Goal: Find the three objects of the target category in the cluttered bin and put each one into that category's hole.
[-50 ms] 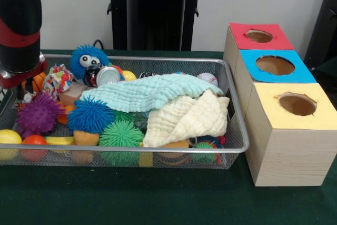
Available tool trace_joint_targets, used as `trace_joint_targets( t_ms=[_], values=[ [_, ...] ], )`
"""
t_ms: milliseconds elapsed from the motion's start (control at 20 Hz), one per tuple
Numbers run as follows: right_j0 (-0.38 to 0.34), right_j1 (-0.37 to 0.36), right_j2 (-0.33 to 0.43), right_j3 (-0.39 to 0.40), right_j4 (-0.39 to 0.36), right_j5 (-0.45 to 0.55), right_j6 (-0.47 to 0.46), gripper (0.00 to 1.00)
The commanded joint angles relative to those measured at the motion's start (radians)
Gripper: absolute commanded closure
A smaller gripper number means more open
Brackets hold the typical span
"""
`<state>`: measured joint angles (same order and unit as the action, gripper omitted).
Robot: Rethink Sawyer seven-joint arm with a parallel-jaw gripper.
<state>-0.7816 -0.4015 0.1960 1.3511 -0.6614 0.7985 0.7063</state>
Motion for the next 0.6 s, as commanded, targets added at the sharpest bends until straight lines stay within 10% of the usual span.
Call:
trace_joint_targets(
  t_ms=[50,600],
  values=[
    [0.002,0.017,0.156,0.131,0.019,-0.153,-0.004,1.0],
    [0.014,-0.17,0.146,0.298,0.037,-0.188,0.067,1.0]
  ],
)
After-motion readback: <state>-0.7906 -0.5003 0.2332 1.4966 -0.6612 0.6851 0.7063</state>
